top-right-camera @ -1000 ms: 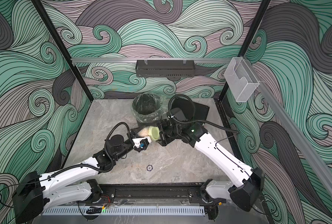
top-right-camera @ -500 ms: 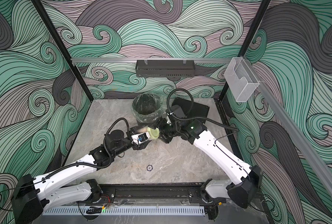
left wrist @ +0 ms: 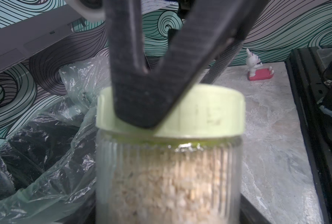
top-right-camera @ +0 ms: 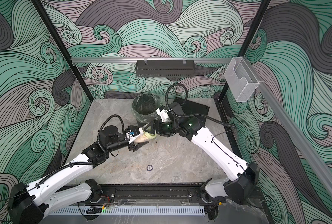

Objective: Empty expired oatmeal from jars
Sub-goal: Unscrew the lid from the jar.

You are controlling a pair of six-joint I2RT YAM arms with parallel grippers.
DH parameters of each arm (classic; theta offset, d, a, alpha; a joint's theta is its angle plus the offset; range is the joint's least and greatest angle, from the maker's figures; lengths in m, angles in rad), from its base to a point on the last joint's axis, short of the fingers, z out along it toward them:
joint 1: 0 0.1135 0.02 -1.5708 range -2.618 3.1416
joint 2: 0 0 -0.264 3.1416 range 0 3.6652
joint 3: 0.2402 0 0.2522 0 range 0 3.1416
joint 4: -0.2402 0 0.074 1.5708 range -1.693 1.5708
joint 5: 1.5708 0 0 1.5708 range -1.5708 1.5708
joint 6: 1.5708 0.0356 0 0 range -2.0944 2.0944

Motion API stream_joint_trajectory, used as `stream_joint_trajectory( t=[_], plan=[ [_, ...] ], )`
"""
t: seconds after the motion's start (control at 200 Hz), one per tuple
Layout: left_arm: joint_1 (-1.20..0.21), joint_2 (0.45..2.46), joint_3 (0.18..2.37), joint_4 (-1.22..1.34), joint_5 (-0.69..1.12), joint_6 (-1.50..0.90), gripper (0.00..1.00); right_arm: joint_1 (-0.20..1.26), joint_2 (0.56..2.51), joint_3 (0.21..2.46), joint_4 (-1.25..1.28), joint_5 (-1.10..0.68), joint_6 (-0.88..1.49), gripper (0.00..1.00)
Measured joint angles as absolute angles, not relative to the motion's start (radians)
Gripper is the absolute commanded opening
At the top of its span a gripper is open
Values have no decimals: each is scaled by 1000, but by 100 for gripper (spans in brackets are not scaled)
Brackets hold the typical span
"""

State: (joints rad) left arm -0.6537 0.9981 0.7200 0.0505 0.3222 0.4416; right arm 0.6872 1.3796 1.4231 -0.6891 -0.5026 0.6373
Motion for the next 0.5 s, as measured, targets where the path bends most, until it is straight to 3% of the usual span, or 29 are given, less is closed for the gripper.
stream_joint_trajectory(
  t=[0.5],
  plan=[
    [-639,997,724,22,390,416,7,664,1369,1396,-684,-592,-65,57]
  ],
)
